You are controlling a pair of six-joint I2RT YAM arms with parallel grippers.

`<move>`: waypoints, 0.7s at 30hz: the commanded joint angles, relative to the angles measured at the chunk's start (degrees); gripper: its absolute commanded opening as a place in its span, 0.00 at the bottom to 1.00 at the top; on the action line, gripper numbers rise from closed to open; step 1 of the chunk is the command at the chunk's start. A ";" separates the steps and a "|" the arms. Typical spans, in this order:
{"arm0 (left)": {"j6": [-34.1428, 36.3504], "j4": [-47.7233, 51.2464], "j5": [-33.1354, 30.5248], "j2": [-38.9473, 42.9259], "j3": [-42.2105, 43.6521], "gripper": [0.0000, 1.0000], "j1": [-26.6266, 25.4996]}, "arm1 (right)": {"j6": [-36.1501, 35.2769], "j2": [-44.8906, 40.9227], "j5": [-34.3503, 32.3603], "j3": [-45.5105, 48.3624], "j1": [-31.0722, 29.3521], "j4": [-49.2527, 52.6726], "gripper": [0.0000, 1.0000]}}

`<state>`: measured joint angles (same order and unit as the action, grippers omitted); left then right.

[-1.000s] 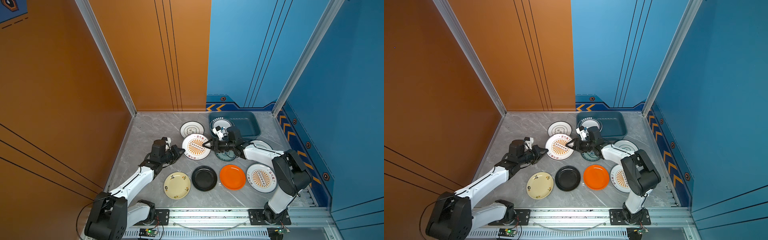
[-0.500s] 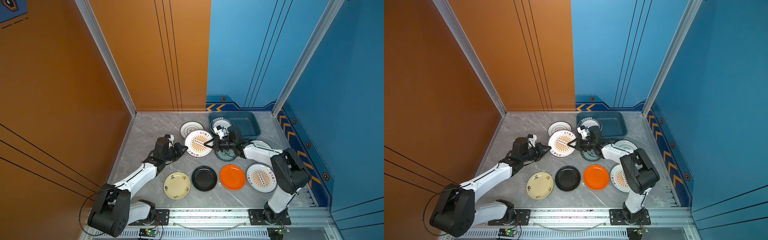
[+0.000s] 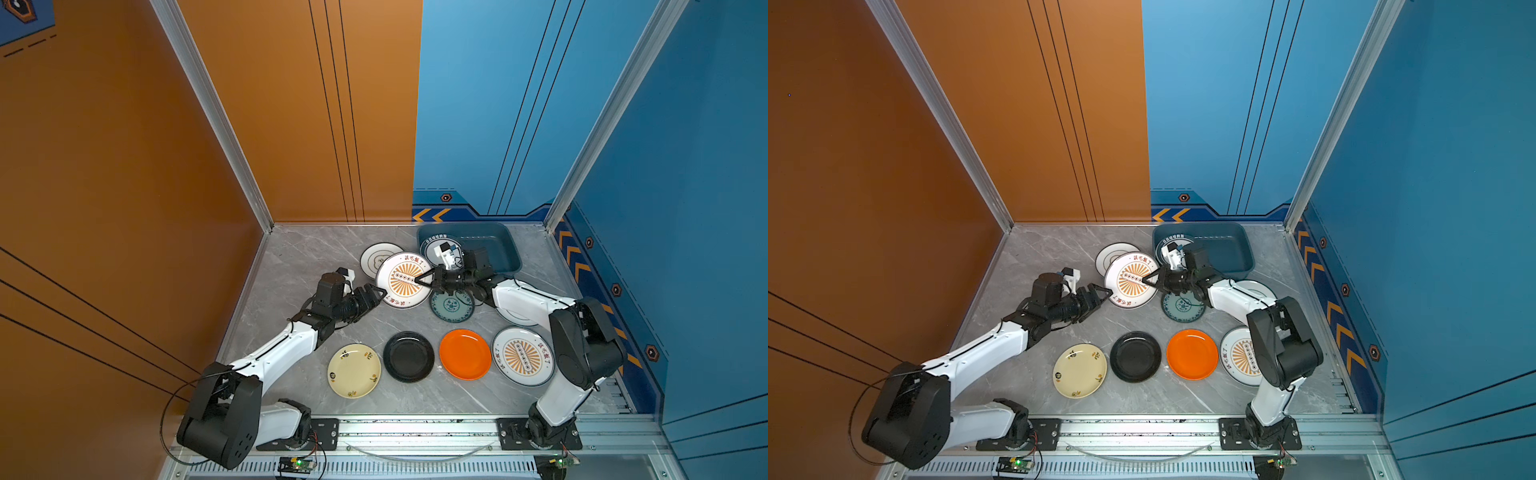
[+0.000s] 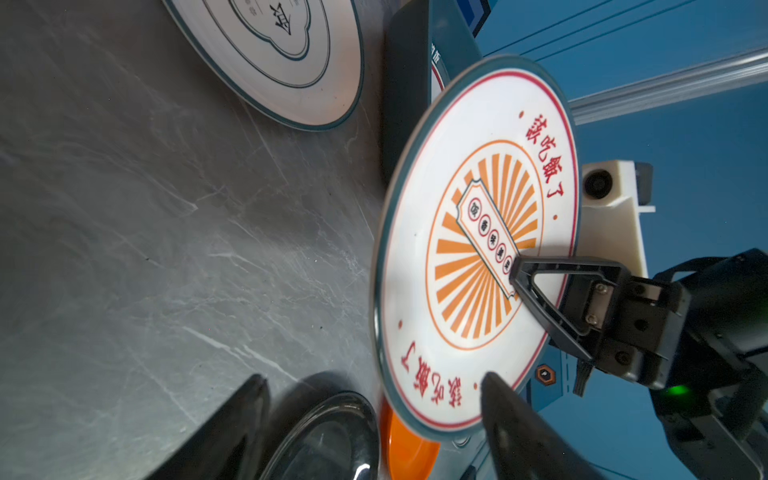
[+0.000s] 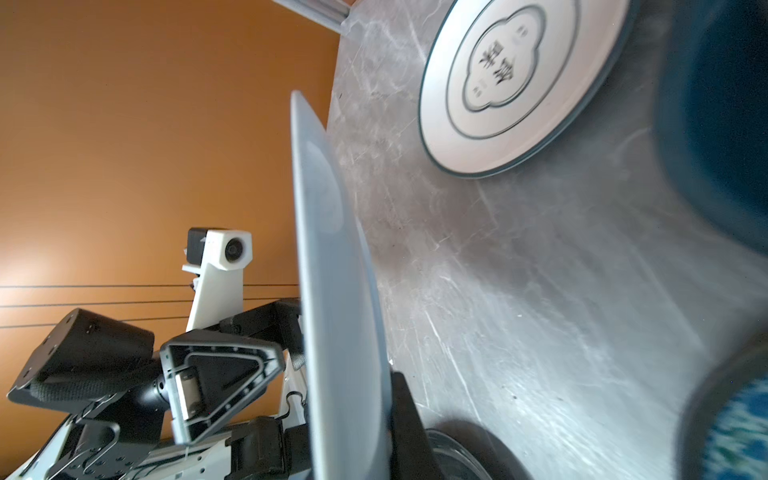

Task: Place the plates into the plastic bin on the countertop
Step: 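Tilt the sunburst plate up with the left gripper while the right gripper grasps its rim, then carry the sunburst plate to the teal bin with the right gripper while the left withdraws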

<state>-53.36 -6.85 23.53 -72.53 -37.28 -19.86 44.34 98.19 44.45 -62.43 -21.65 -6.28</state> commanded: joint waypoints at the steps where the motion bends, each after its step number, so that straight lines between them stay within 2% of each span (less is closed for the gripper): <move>1: 2.47 1.51 -2.09 2.26 -0.36 0.98 -0.06 | -3.55 -4.05 -3.41 -4.05 3.88 6.56 0.00; 4: 2.72 1.70 -3.12 2.85 0.46 0.98 0.79 | -6.05 -4.55 -6.58 -7.10 7.32 12.60 0.00; 10: 3.66 4.70 -1.21 -0.18 -1.30 0.98 3.23 | -9.56 -2.09 -13.31 -14.07 13.61 22.52 0.00; 15: 4.14 5.09 -1.52 -1.47 -1.35 0.98 4.21 | -10.10 3.76 -14.60 -19.66 17.39 26.46 0.00; 21: 4.32 5.42 -1.29 -1.78 -1.13 0.98 5.09 | -9.27 9.74 -15.91 -23.22 19.23 26.47 0.00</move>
<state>-50.37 -2.92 22.28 -74.06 -37.28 -15.35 35.79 106.10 29.74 -83.02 -2.76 18.09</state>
